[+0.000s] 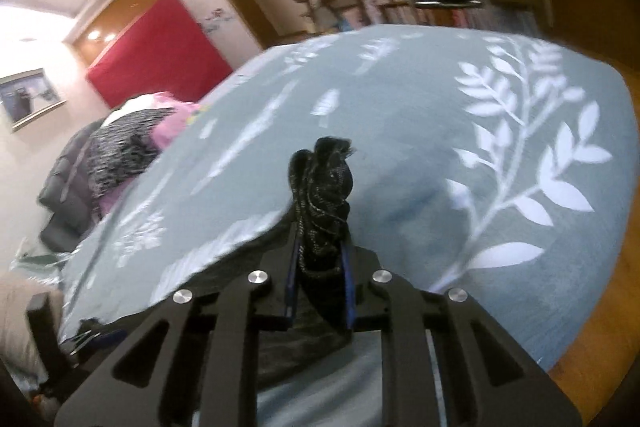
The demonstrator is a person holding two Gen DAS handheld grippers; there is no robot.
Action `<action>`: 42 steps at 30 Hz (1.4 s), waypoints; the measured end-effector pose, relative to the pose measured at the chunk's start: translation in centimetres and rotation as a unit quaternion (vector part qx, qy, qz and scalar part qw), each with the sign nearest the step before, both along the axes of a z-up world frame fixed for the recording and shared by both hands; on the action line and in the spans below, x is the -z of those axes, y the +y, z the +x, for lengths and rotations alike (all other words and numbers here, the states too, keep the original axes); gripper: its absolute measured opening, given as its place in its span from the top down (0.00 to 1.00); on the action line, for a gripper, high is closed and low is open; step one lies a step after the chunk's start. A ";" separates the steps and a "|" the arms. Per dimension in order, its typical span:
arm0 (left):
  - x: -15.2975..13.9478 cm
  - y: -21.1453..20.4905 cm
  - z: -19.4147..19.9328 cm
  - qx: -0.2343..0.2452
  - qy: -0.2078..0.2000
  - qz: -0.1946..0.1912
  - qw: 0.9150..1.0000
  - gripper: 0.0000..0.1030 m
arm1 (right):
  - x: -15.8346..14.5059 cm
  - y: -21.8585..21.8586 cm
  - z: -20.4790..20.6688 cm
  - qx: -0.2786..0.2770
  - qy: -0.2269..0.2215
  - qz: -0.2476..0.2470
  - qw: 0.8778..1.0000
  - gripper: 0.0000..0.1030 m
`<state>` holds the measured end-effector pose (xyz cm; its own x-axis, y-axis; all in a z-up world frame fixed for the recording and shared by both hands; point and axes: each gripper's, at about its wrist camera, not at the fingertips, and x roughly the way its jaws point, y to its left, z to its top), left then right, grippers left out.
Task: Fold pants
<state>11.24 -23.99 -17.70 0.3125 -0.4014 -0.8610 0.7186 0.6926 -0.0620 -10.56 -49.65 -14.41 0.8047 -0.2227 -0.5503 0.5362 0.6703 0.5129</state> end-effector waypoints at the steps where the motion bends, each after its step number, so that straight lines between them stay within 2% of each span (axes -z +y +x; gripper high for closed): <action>1: -0.4 0.5 0.2 -0.008 0.004 -0.008 1.000 0.11 | -0.6 0.5 0.1 -0.011 -0.006 -0.002 1.000 0.83; 7: -2.4 3.2 1.2 -0.044 0.002 -0.035 0.998 0.12 | -4.3 4.9 1.7 -0.078 -0.053 -0.001 0.996 0.83; 10: -3.3 5.1 1.6 -0.063 -0.002 -0.046 0.997 0.11 | -5.6 6.9 2.9 -0.106 -0.062 0.000 0.992 0.83; 12: -3.5 6.8 2.0 -0.083 0.009 -0.061 0.995 0.11 | -6.4 8.7 4.1 -0.132 -0.067 -0.001 0.989 0.83; 19: -3.8 12.5 3.1 -0.151 0.025 -0.087 0.984 0.11 | -8.3 17.0 8.6 -0.236 -0.082 0.006 0.968 0.83; 24: -4.2 16.9 3.5 -0.196 0.012 -0.095 0.976 0.11 | -8.3 22.6 11.7 -0.299 -0.069 -0.005 0.952 0.83; 31: -5.1 21.1 3.2 -0.214 -0.018 -0.095 0.972 0.11 | -6.8 29.0 14.7 -0.362 -0.039 0.008 0.931 0.83; 38: -5.5 25.3 3.8 -0.250 -0.025 -0.105 0.962 0.11 | -6.4 32.6 16.7 -0.399 -0.022 0.002 0.917 0.83; 42: -5.4 27.3 3.7 -0.266 -0.022 -0.110 0.957 0.11 | -5.8 33.9 17.5 -0.409 -0.008 -0.002 0.913 0.83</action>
